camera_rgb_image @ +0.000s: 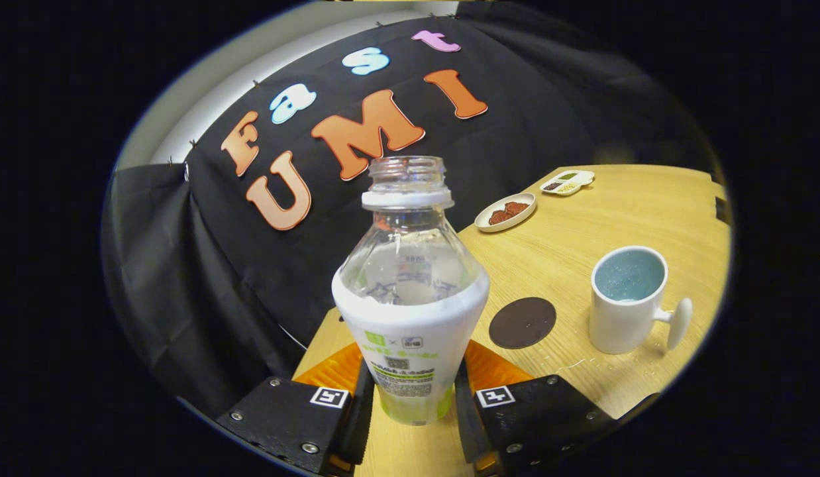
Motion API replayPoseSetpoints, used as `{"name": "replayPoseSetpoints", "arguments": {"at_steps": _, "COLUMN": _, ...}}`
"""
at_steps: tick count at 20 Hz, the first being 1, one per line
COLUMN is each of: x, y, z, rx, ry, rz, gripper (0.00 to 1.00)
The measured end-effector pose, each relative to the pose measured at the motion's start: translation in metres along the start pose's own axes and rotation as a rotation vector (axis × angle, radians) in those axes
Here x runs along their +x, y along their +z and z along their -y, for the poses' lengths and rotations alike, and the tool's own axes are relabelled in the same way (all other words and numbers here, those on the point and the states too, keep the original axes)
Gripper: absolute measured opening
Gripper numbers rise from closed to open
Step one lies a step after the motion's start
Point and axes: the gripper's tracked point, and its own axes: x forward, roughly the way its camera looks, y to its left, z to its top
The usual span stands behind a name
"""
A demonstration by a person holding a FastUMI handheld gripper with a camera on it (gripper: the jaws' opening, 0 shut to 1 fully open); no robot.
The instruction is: Take the bottle from table, then pour the juice into the cup, finally place the bottle on the coaster
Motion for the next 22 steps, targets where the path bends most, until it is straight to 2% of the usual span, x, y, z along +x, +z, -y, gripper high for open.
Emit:
{"name": "replayPoseSetpoints", "arguments": {"at_steps": 9, "x": 0.004, "y": 0.037, "z": -0.014, "rx": 0.429, "ry": 0.103, "rz": 0.073, "gripper": 0.56}}
{"name": "replayPoseSetpoints", "arguments": {"at_steps": 22, "x": 0.005, "y": 0.057, "z": -0.017, "rx": 0.803, "ry": 0.160, "rz": 0.082, "gripper": 0.55}}
